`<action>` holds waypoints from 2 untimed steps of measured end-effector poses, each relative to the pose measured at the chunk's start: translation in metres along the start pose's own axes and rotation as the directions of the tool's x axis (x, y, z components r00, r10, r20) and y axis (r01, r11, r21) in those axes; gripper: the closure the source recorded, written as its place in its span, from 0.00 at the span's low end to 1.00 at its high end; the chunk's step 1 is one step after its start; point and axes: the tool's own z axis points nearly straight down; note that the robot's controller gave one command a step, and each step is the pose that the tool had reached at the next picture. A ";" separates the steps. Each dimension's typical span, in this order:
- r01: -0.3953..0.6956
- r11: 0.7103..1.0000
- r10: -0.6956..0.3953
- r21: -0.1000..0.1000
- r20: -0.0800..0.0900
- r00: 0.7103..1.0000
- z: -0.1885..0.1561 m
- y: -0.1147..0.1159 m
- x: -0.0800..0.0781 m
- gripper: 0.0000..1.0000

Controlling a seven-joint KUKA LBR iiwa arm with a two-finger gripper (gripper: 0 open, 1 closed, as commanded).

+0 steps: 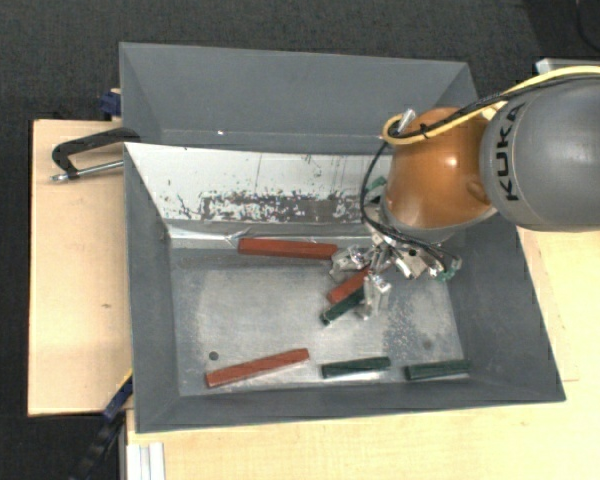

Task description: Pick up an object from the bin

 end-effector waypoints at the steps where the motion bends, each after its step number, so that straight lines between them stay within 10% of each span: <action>1: 0.000 1.000 0.000 0.000 0.000 1.000 0.000 0.000 0.000 1.00; 2: 0.202 0.979 -0.202 0.001 0.001 0.979 -0.110 -0.064 0.033 1.00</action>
Offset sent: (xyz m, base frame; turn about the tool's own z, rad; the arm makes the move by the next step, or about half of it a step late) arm 0.0025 -0.0719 0.1083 -0.2074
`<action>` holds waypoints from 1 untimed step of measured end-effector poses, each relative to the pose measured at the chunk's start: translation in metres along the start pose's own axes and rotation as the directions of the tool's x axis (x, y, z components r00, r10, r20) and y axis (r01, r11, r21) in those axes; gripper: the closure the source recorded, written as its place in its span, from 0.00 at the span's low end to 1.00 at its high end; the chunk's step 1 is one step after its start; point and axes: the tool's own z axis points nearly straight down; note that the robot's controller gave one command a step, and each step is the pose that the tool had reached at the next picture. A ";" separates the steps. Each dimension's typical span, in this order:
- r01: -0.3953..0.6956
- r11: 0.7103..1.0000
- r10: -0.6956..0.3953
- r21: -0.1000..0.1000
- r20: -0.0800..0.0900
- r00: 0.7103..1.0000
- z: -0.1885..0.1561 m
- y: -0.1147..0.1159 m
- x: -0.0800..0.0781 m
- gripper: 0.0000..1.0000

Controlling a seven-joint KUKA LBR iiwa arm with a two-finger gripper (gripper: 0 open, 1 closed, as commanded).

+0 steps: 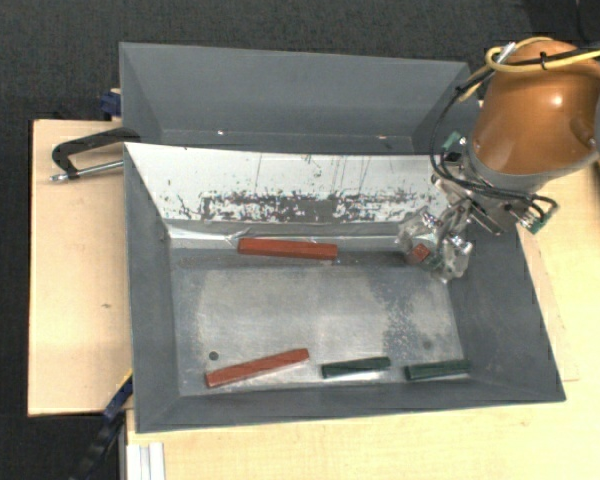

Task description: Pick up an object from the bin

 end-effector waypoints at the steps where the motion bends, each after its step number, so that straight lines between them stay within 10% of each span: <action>1: 0.001 1.000 -0.001 -0.002 -0.001 1.000 0.001 0.001 0.000 1.00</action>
Offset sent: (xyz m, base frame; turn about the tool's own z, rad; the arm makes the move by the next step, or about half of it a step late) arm -0.0014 0.0046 0.0549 -0.0208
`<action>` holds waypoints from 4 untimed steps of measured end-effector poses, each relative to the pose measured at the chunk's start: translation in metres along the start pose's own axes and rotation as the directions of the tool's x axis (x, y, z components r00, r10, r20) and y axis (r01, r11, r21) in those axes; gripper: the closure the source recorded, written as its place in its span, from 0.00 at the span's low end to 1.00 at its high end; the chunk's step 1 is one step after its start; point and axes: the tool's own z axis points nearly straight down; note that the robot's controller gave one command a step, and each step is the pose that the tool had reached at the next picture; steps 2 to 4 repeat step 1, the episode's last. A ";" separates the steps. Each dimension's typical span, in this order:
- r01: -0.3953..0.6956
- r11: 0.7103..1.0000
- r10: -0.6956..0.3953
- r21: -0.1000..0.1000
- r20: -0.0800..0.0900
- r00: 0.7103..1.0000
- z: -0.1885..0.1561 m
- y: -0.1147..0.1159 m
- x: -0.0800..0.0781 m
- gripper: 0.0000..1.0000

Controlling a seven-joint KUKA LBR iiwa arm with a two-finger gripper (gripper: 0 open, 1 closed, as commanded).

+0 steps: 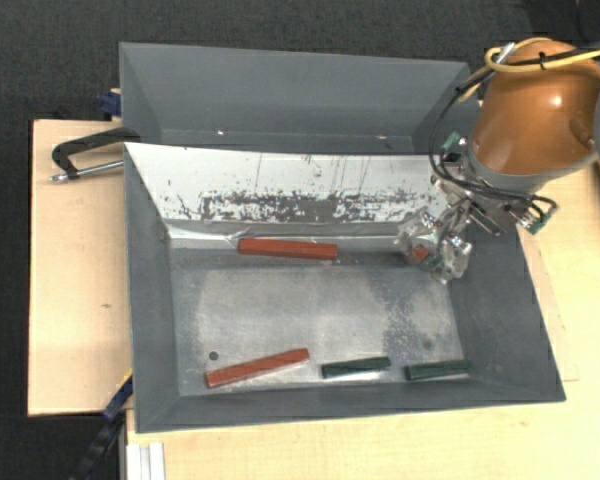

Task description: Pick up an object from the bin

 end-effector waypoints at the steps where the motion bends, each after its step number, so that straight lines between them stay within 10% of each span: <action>1: 0.017 1.000 -0.017 0.000 0.000 1.000 -0.057 0.003 -0.004 1.00; 4: 0.017 1.000 -0.017 0.000 0.000 1.000 -0.057 0.003 -0.004 1.00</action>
Offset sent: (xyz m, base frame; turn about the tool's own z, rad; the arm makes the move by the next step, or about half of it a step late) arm 0.0000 0.0000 0.0000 0.0000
